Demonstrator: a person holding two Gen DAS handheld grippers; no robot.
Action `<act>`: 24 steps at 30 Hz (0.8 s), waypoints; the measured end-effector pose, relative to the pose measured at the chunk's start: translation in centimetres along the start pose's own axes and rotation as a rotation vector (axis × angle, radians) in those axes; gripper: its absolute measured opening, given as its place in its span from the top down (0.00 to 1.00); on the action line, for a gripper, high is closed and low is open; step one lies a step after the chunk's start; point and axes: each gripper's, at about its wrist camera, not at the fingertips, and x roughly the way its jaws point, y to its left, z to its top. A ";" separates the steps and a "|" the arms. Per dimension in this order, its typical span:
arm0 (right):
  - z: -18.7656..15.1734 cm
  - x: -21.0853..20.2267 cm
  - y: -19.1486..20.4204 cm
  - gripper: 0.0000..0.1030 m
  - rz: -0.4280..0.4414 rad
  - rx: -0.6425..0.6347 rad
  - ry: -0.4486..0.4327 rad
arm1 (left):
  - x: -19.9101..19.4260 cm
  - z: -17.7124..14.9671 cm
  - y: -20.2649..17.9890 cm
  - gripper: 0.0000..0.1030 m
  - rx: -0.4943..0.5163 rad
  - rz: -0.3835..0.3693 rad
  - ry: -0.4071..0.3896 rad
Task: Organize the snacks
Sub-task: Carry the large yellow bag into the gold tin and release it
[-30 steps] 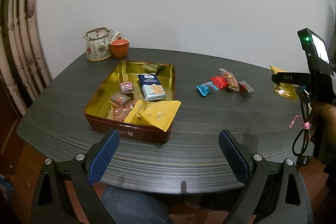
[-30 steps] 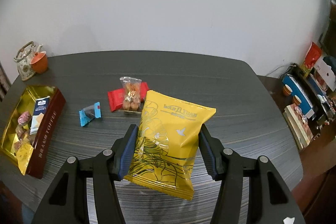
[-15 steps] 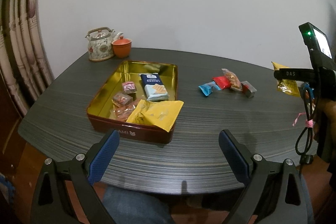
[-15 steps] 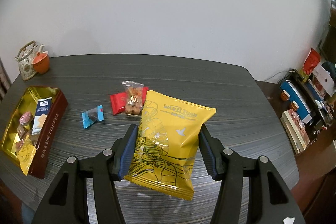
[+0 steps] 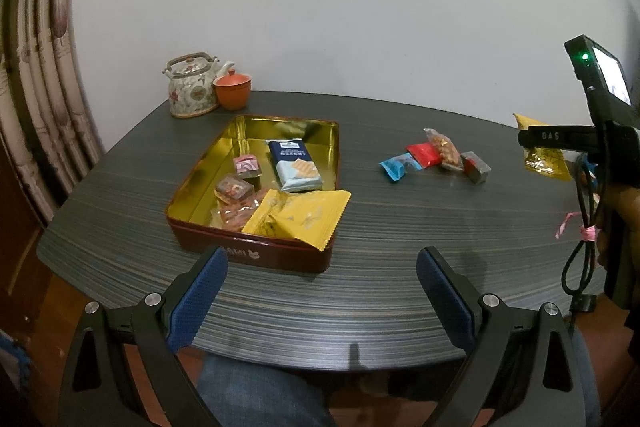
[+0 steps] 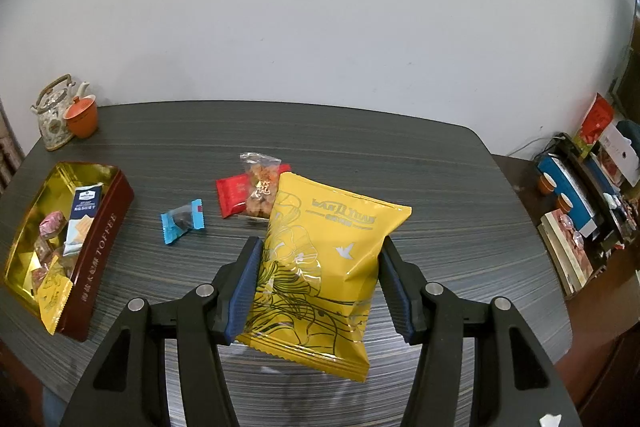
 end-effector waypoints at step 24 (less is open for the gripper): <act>1.2 -1.1 3.4 0.48 0.054 -0.067 -0.039 | 0.4 -0.2 0.7 0.08 -0.005 0.070 0.023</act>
